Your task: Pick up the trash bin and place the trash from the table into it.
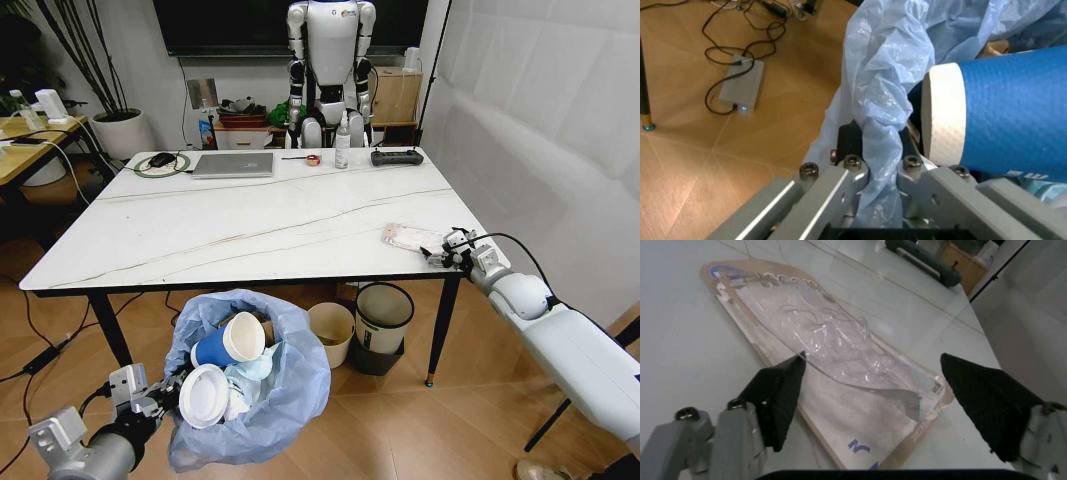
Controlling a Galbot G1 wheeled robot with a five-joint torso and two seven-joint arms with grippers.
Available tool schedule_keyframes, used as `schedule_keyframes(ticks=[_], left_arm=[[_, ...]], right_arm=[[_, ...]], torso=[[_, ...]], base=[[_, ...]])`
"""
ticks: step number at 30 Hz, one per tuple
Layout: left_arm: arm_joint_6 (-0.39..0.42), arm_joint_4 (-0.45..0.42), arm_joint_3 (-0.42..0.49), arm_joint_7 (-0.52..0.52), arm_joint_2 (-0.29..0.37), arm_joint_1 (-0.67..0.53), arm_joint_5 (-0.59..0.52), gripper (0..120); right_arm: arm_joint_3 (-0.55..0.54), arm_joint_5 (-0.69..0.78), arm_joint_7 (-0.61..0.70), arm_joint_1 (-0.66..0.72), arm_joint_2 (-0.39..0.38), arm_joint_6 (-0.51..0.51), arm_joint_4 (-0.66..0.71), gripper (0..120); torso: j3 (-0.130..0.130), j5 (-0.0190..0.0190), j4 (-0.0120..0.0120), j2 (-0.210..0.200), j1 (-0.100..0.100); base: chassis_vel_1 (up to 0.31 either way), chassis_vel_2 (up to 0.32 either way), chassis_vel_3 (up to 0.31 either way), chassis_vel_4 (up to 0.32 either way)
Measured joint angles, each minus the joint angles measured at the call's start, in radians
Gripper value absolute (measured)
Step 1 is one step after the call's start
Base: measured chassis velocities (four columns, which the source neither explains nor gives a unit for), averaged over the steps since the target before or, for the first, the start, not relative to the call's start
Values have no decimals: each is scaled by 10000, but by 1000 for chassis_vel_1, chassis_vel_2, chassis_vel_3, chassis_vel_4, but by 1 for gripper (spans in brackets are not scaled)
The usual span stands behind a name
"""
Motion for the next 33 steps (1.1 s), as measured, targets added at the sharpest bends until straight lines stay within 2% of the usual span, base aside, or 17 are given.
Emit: schedule_keyframes(ticks=[1, 5, 6, 8, 10, 14, 19, 22, 33], left_arm=[[0, 0, 0, 0, 0, 0, 0, 0], [-1, 0, 0, 2, 4, -16, 0, 0], [-1, 0, 0, 2, 5, -17, 0, 0], [-1, 0, 0, 3, 8, -29, -2, 0], [-1, 0, 1, 3, 8, -32, -3, 0], [-2, 0, 10, 4, 5, -37, -6, 0], [-6, 0, 18, 7, -4, -52, -8, 0], [-9, 0, 16, 10, 1, -64, -13, 0], [-11, 0, 9, 11, 16, -101, -35, 0]], right_arm=[[0, 0, 0, 0, 0, 0, 0, 77], [-8, 32, -30, -3, -13, 17, -33, 60], [-8, 33, -31, -6, -14, 18, -34, 60], [-6, 47, -40, -44, -23, 23, -34, 48], [-1, 48, -43, -59, -23, 24, -34, 45], [12, 43, -80, -167, -43, 45, -26, 27], [16, 42, -90, -188, -48, 51, 2, 14], [17, 69, -96, -183, -47, 51, 10, 0], [86, 234, -128, -298, -121, 98, 200, 0]], torso=[[0, 0, 0, 0, 0], [0, 0, -1, 0, 0], [0, 0, -1, 0, 0], [0, -1, 0, 0, 0], [0, -1, 0, 0, 0], [0, 0, -1, 0, 0], [0, -1, 0, 0, 0], [0, 0, -1, 0, -2], [0, 1, 0, 0, -2]], base=[[0, 0, 0, 0], [0, 0, 0, 0], [0, 0, 0, 0], [0, 0, 0, 0], [0, 0, 0, 0], [0, 0, 0, 0], [0, 0, 0, 0], [0, 0, 0, 0], [0, 0, 0, 0]])
